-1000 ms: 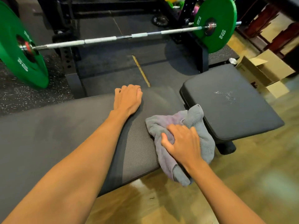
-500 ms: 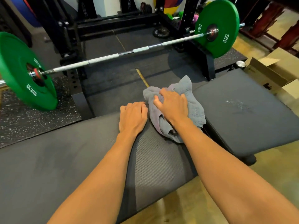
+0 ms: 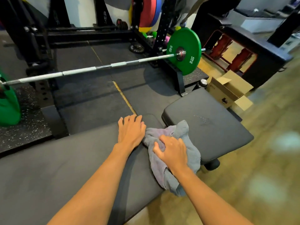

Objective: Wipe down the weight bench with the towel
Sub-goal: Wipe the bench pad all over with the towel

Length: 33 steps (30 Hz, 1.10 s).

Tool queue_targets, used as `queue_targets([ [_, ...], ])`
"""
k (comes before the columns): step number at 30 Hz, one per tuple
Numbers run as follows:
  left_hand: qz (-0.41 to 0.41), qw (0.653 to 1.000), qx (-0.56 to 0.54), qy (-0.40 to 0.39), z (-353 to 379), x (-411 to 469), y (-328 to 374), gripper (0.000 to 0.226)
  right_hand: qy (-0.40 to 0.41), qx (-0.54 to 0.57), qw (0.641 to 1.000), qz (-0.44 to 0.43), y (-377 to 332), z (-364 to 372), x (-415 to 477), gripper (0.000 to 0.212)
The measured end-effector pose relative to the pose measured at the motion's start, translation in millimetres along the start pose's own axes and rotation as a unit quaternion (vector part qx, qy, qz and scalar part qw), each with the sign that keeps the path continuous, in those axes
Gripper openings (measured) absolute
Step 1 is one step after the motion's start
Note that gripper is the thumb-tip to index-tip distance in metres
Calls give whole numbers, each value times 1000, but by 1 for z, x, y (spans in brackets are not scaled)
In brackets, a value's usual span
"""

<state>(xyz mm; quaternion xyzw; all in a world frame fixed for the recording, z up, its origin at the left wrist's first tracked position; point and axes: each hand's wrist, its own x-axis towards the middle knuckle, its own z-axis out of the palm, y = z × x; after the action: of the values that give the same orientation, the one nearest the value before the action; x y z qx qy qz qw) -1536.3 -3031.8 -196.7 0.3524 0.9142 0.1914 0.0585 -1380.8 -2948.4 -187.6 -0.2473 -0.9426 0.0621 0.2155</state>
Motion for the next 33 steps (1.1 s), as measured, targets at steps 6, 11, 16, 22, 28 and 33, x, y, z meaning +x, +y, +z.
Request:
queue_targets([
  [6, -30, 997, -41, 50, 10, 15, 20, 46, 14, 40, 999, -1, 4, 3, 4, 30],
  [11, -114, 983, -93, 106, 2, 15, 57, 47, -6, 138, 990, -28, 38, -15, 20, 32],
  [16, -111, 978, -161, 76, 20, 47, 141, 61, 46, 103, 990, -90, 132, -67, 65, 28],
  [22, -89, 981, -168, 28, 60, 88, 202, 41, -77, 3, 995, -65, 221, -66, 64, 48],
  [28, -130, 973, -188, 36, 63, 106, 189, 42, -72, -42, 995, -63, 200, -38, 47, 50],
  [33, -169, 936, -308, 36, 67, 117, 163, 46, -29, -34, 992, -115, 186, -20, 68, 34],
])
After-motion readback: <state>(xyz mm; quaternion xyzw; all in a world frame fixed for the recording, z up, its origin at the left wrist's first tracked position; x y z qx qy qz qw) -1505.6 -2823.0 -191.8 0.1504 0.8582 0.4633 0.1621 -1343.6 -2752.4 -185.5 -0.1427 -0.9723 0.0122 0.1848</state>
